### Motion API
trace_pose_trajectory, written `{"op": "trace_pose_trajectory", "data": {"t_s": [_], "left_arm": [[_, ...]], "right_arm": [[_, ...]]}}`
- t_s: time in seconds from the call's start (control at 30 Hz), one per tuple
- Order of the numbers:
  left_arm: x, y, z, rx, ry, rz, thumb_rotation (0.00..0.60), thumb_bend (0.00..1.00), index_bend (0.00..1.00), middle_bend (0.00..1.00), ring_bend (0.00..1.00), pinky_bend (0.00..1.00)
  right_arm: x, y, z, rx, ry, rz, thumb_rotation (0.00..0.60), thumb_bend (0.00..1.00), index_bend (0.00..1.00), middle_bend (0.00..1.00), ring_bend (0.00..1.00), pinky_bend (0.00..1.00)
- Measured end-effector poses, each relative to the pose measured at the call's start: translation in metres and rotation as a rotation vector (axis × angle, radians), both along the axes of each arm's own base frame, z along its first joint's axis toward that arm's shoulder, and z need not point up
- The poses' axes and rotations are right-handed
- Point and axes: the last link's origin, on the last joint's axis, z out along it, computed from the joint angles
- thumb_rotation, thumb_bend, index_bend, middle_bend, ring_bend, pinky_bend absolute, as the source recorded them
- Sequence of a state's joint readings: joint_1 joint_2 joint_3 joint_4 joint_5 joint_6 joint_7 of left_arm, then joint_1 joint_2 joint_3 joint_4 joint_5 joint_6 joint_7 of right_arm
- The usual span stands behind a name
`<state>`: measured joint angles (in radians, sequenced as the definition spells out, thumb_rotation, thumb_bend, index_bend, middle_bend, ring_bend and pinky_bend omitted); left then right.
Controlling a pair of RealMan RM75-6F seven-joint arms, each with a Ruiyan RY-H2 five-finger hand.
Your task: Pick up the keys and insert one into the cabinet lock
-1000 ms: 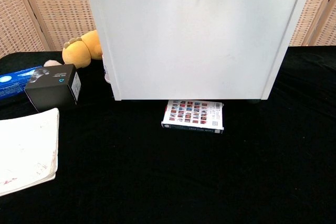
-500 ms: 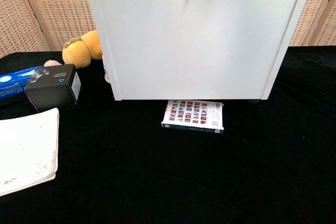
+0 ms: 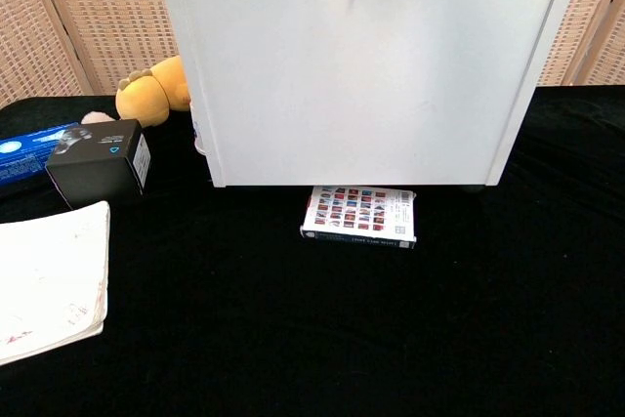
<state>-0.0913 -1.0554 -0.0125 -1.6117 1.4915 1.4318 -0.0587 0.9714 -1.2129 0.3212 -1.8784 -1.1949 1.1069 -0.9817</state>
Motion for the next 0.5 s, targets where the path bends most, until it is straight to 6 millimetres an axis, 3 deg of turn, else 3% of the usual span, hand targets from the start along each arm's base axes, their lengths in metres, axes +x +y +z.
{"op": "trace_pose_trajectory", "data": {"t_s": [0.5], "left_arm": [[0.0000,0.0001,0.0007,0.003,-0.001,0.001,0.600,0.00,0.00,0.00,0.00,0.00]], "right_arm": [[-0.0044,-0.0019,0.0030,-0.015,0.012,-0.012,0.600,0.59,0.70,0.87,0.85,1.00]]}}
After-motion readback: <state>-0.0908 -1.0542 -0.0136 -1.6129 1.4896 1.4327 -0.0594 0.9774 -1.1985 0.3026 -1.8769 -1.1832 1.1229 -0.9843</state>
